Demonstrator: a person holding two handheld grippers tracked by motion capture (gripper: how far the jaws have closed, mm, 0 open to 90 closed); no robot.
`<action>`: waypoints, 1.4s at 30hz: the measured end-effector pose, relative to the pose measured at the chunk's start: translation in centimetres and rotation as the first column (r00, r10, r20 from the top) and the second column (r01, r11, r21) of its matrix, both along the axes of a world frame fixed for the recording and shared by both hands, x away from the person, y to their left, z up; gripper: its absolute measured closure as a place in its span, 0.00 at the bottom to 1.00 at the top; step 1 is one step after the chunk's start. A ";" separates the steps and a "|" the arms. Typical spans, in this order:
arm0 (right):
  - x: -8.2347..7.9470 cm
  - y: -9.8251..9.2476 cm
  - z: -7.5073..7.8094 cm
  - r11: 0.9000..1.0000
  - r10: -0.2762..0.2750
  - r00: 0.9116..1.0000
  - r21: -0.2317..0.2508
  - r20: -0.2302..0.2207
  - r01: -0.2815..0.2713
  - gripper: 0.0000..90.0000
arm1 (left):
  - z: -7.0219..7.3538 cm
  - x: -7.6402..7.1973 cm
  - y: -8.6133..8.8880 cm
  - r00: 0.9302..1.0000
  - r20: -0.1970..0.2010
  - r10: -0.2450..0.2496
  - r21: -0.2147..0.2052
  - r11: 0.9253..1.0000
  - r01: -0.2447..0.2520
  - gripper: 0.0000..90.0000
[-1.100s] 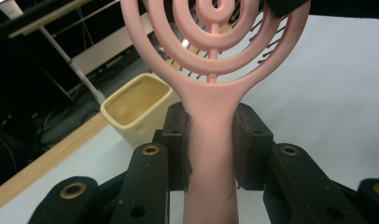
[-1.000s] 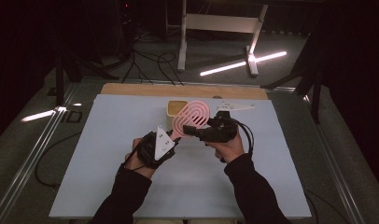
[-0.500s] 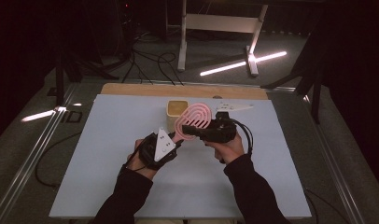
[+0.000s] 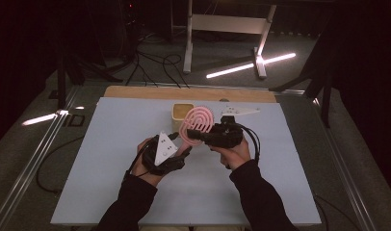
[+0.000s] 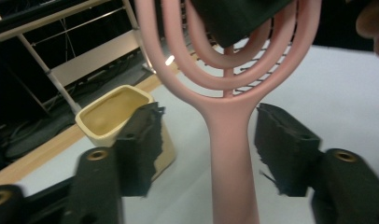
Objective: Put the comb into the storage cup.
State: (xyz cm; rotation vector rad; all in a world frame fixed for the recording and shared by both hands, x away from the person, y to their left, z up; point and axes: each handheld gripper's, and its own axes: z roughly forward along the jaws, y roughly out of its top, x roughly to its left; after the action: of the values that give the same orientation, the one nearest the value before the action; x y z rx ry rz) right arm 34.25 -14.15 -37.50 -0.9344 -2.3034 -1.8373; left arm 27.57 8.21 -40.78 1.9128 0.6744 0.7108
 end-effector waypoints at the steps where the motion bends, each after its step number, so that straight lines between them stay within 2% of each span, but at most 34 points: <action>1: -0.1 0.0 0.1 1.000 -0.002 1.000 0.000 0.004 0.002 0.70 | -0.2 0.0 0.3 1.000 -0.020 0.006 -0.036 0.999 -0.007 0.33; 3: -0.1 0.0 0.1 1.000 -0.007 1.000 -0.001 0.008 0.007 0.70 | -0.6 0.0 0.7 0.999 -0.047 0.009 -0.059 0.998 -0.012 0.25; 4: -0.1 0.0 0.1 1.000 -0.007 1.000 -0.001 0.008 0.007 0.70 | -0.6 0.0 0.7 0.999 -0.047 0.009 -0.059 0.998 -0.012 0.22; 5: -0.1 0.0 0.1 1.000 -0.007 1.000 0.000 0.007 0.007 0.70 | -0.7 -0.1 1.0 0.998 -0.060 0.016 -0.070 0.997 -0.020 0.22; 7: -0.1 -0.1 0.1 1.000 -0.009 1.000 -0.001 0.011 0.009 0.70 | -1.4 -0.2 2.0 0.995 -0.096 0.033 -0.093 0.995 -0.041 0.14; 9: -0.1 -0.1 0.1 1.000 -0.010 1.000 0.000 0.012 0.010 0.70 | -1.6 -0.2 2.4 0.993 -0.107 0.039 -0.095 0.994 -0.049 0.08; 10: -0.1 -0.1 0.1 1.000 -0.010 1.000 0.004 0.013 0.010 0.70 | -1.9 -0.2 3.1 0.989 -0.133 0.061 -0.095 0.993 -0.074 0.06; 11: -0.1 -0.1 0.1 1.000 -0.011 1.000 0.004 0.014 0.010 0.70 | -2.0 -0.3 3.5 0.988 -0.142 0.066 -0.093 0.992 -0.080 0.03; 13: -0.1 -0.2 0.1 1.000 -0.012 1.000 0.003 0.015 0.012 0.70 | -2.1 -0.4 3.9 0.986 -0.145 0.077 -0.095 0.991 -0.091 0.00; 14: -0.1 -0.2 0.1 1.000 -0.014 1.000 0.002 0.016 0.014 0.70 | -2.3 -0.6 4.8 0.985 -0.136 0.106 -0.100 0.988 -0.120 0.00; 16: -0.1 -0.2 0.1 1.000 -0.019 1.000 0.002 0.018 0.019 0.70 | -2.4 -0.8 5.2 0.984 -0.129 0.121 -0.096 0.986 -0.134 0.00; 17: -0.1 -0.2 0.1 1.000 -0.019 1.000 0.003 0.017 0.019 0.70 | -2.7 -1.1 6.3 0.982 -0.119 0.149 -0.096 0.982 -0.161 0.00; 18: -0.1 -0.2 0.1 1.000 -0.019 1.000 0.003 0.017 0.019 0.70 | -2.7 -1.1 6.3 0.982 -0.119 0.149 -0.096 0.982 -0.161 0.00; 19: 0.0 -0.3 0.1 1.000 -0.021 1.000 0.005 0.018 0.021 0.70 | -3.2 -1.4 7.5 0.978 -0.125 0.167 -0.107 0.978 -0.180 0.00; 20: 0.0 -0.3 0.1 1.000 -0.023 1.000 0.003 0.018 0.022 0.70 | -3.2 -1.4 7.5 0.978 -0.125 0.167 -0.107 0.978 -0.180 0.00; 21: 0.0 -0.2 0.1 1.000 -0.025 1.000 0.000 0.018 0.025 0.70 | -3.9 -1.6 8.7 0.973 -0.133 0.189 -0.118 0.972 -0.205 0.00; 23: 0.1 -0.3 0.0 1.000 -0.030 0.999 -0.002 0.016 0.030 0.70 | -4.5 -1.8 9.8 0.965 -0.152 0.212 -0.118 0.966 -0.231 0.00; 25: 0.1 -0.3 0.0 0.999 -0.032 0.999 -0.002 0.015 0.032 0.70 | -4.5 -1.8 9.8 0.965 -0.152 0.212 -0.118 0.966 -0.231 0.00; 26: 0.2 -0.2 -0.1 0.999 -0.035 0.999 -0.001 0.013 0.035 0.70 | -5.4 -2.3 11.3 0.958 -0.159 0.240 -0.133 0.956 -0.262 0.00; 28: 0.2 -0.2 -0.1 0.999 -0.038 0.999 0.000 0.013 0.038 0.70 | -5.8 -2.7 12.1 0.954 -0.158 0.255 -0.141 0.950 -0.278 0.00; 31: 0.3 -0.1 -0.1 0.999 -0.041 0.999 0.002 0.014 0.041 0.70 | -6.3 -3.2 13.1 0.950 -0.147 0.277 -0.142 0.944 -0.297 0.00; 36: 0.3 0.0 -0.1 0.999 -0.042 0.999 0.011 0.013 0.042 0.70 | -7.1 -3.8 14.3 0.940 -0.127 0.318 -0.168 0.927 -0.336 0.00; 39: 0.3 0.1 0.0 0.999 -0.043 0.999 0.018 0.014 0.042 0.70 | -7.7 -4.1 14.7 0.936 -0.114 0.332 -0.162 0.924 -0.348 0.00; 42: 0.3 0.1 0.0 0.999 -0.046 0.999 0.031 0.017 0.045 0.70 | -8.3 -3.9 15.0 0.934 -0.129 0.332 -0.164 0.922 -0.350 0.00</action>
State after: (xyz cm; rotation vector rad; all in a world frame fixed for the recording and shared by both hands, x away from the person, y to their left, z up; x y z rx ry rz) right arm 34.57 -14.03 -37.49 -0.9787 -2.2760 -1.8993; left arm 23.62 23.16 -49.07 1.6845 1.1176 0.7430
